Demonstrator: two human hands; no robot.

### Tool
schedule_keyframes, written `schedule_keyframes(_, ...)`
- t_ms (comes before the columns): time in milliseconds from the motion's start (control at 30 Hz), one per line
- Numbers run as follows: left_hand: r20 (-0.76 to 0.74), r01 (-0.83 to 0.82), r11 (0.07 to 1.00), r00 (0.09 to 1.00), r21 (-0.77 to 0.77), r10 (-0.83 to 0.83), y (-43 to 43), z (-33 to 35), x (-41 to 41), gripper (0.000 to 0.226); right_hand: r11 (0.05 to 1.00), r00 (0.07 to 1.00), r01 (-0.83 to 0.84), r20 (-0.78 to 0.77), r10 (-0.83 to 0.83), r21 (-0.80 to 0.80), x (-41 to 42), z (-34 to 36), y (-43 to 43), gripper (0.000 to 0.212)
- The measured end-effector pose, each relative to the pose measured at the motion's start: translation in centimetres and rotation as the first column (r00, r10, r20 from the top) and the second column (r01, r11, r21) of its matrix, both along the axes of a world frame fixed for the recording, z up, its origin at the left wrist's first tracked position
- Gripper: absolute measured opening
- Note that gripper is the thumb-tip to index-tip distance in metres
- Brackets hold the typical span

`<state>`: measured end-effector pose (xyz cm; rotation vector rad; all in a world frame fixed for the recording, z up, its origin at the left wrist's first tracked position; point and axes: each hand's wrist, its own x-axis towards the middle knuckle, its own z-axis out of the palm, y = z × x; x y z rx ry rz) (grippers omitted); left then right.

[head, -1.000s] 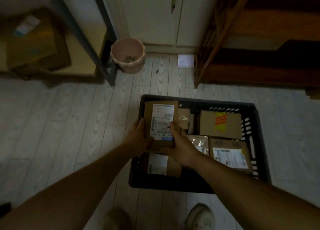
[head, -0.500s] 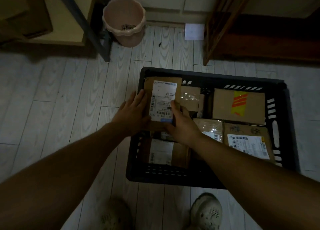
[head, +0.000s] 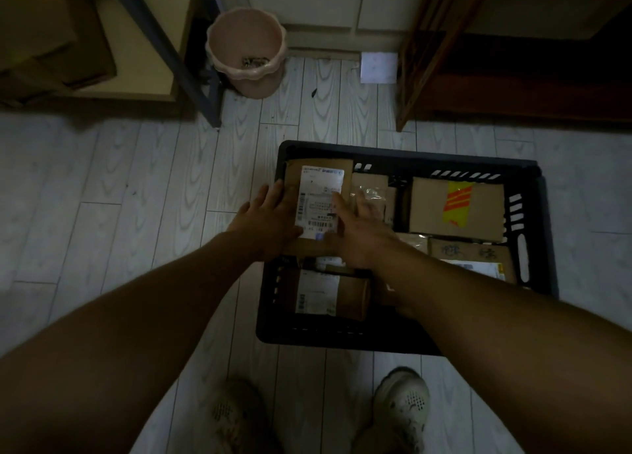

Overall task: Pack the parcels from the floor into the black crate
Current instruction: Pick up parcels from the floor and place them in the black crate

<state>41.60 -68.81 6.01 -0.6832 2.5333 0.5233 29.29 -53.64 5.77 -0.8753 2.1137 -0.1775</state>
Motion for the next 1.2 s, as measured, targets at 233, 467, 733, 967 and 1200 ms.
schedule_keyframes(233, 0.066, -0.087, 0.992, 0.995, 0.091, 0.081, 3.9, 12.6, 3.1, 0.078, 0.997, 0.999, -0.038, -0.004, 0.038, 0.07, 0.8, 12.2, 6.1, 0.079)
schedule_keyframes(467, 0.03, -0.21, 0.975, 0.978, 0.068, 0.208, 10.2, 27.2, 8.4, 0.074, 0.996, 1.0, -0.012, 0.0, 0.012, 0.086, 2.4, 25.8, 13.8, 0.071)
schedule_keyframes(733, -0.067, -0.202, 0.979, 0.977, 0.03, 0.204, 16.2, 37.4, 12.2, 0.073, 1.0, 0.993, -0.001, -0.117, 0.002, 0.008, 6.5, 36.9, 19.8, 0.069)
schedule_keyframes(967, -0.151, -0.165, 0.986, 0.975, 0.003, 0.164, 20.0, 44.8, 16.0, 0.077, 0.994, 0.964, 0.071, -0.25, -0.089, -0.078, 13.2, 44.5, 24.7, 0.068)
schedule_keyframes(1200, -0.256, -0.127, 0.992, 0.959, 0.009, 0.125, 24.0, 53.5, 18.2, 0.074, 0.984, 0.93, 0.12, -0.332, -0.157, -0.128, 16.6, 51.0, 29.8, 0.068)
